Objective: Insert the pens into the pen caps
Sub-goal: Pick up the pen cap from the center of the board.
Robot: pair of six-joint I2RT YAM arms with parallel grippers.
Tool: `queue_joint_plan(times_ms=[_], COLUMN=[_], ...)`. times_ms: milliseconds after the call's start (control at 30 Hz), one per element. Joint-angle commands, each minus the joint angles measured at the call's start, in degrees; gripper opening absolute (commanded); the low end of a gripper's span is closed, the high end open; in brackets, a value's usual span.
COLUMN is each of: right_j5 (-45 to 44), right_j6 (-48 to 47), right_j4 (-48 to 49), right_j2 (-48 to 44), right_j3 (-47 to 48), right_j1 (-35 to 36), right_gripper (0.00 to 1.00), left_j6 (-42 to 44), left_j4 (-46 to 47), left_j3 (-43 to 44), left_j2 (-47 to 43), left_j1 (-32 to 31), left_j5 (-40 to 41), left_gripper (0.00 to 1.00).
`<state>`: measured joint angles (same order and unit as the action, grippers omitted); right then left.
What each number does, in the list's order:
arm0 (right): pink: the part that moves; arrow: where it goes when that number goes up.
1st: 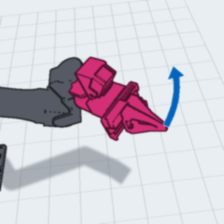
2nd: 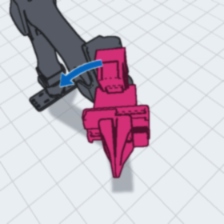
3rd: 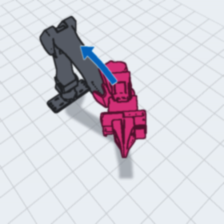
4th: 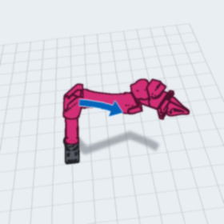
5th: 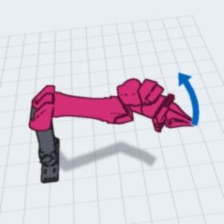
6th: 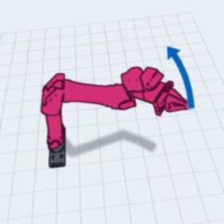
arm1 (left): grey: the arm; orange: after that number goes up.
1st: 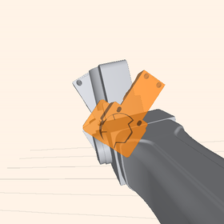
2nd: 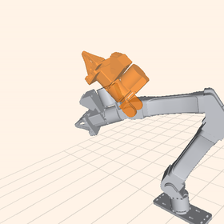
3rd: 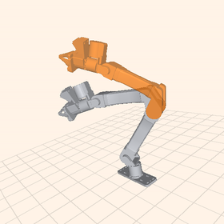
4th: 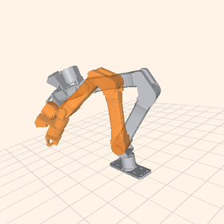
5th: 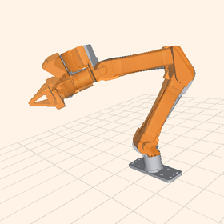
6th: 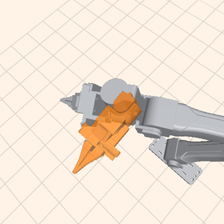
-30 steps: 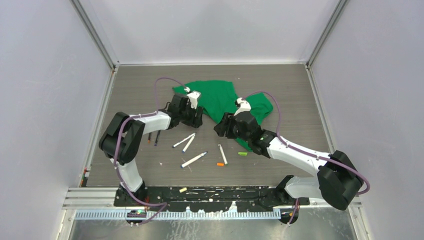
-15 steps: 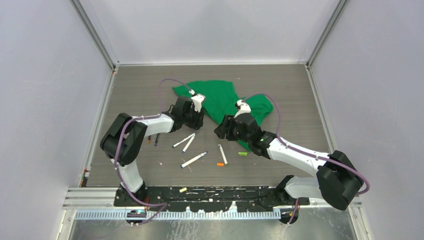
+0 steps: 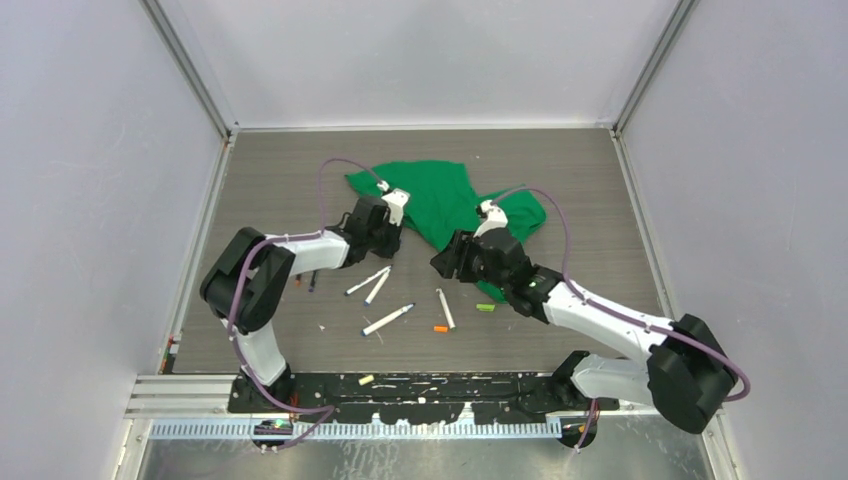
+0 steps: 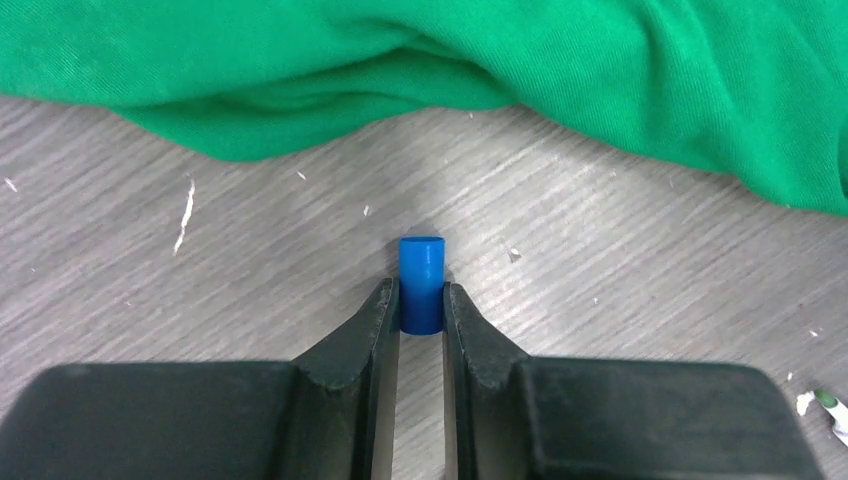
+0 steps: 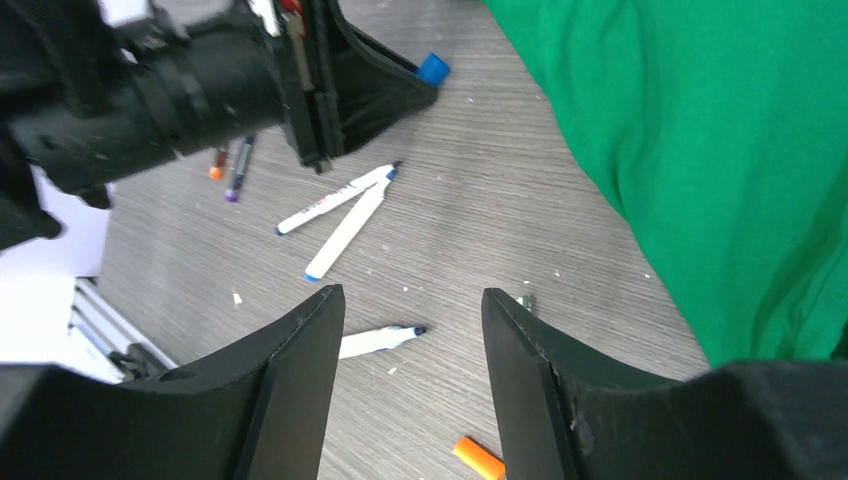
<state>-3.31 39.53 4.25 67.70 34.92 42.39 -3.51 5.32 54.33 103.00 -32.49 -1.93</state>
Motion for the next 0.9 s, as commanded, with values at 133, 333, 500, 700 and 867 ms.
queue_joint_plan(times_ms=[133, 333, 500, 700, 867], right_j5=[16.1, 32.1, 40.7, 46.0, 45.4], right_j6=[3.7, 8.4, 11.5, 11.4, 12.0], right_j4=[-3.9, -10.1, -10.9, -11.4, -8.3], right_j2=[-11.1, -18.2, -19.5, -19.9, -19.0], right_j3=[1.0, 2.6, 3.3, 4.7, 5.1], right_j1=[-7.9, -15.8, -16.8, -16.3, -12.5], right_gripper=[0.59, 0.59, 0.58, 0.56, 0.58], left_j6=[0.8, 2.8, 4.0, 5.3, 5.9], left_j4=[7.5, 9.2, 5.2, 0.4, -0.8], left_j3=[-10.0, -16.6, -18.3, -16.8, -15.0], left_j2=[-15.3, -33.5, -43.8, -49.2, -47.8], left_j1=[-4.3, -15.8, -23.0, -28.4, -30.9], left_j5=[-6.3, -2.9, -0.1, 2.5, 1.6], left_gripper=[0.15, 0.15, 0.15, 0.15, 0.15])
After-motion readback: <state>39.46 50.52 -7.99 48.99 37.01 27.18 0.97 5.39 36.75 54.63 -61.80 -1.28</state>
